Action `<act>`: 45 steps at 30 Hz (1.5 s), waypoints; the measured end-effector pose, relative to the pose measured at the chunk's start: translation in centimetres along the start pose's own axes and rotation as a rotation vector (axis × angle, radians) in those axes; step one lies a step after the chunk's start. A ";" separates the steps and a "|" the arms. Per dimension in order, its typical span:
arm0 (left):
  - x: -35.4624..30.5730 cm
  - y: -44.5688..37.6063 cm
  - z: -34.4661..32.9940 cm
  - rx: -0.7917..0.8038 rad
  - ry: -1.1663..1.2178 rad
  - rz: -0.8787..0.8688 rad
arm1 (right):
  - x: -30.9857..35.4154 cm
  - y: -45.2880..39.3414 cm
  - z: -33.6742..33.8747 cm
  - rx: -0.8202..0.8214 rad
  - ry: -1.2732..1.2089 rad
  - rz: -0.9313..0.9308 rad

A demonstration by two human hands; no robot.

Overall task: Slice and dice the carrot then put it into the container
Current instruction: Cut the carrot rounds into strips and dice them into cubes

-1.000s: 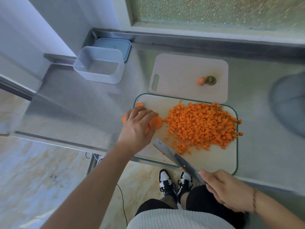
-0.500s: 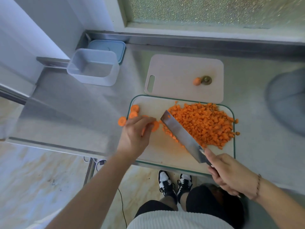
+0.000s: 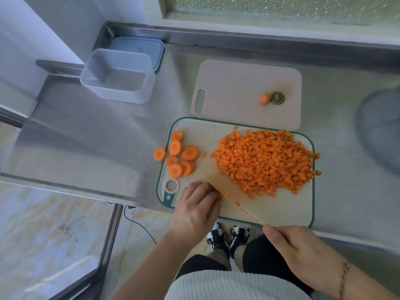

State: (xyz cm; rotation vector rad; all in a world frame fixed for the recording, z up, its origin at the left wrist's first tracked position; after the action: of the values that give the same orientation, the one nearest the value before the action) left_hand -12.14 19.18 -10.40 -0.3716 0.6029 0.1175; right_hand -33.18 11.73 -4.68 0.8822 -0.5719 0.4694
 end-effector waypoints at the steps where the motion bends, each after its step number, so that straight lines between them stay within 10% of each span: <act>1: 0.0 0.1 0.0 0.005 -0.002 -0.011 | -0.6 0.0 -0.1 -0.009 -0.002 0.012; 15: -3.1 -1.9 4.6 -0.291 0.130 -0.081 | 2.2 -0.2 2.6 -0.075 0.506 -0.019; 28: -2.8 -12.2 -1.7 0.502 -0.061 0.082 | 4.8 -1.6 4.6 -0.163 0.875 0.074; 45: -0.6 -12.1 2.7 0.356 0.192 -0.009 | 2.5 0.1 5.6 -0.189 0.805 0.035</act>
State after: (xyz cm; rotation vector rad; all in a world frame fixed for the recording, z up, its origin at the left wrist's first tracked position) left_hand -8.60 8.92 -4.31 -0.0403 0.7958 -0.0353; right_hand -32.83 7.58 -0.20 0.4405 0.1093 0.7338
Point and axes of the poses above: each hand's wrist, its own y-axis away from the middle knuckle, its own z-axis out of the back of the hand, x = y × z, the point moved 4 cm from there along -y, towards the middle knuckle, and after that the axes turned 4 degrees about z, right-handed, at the moved point
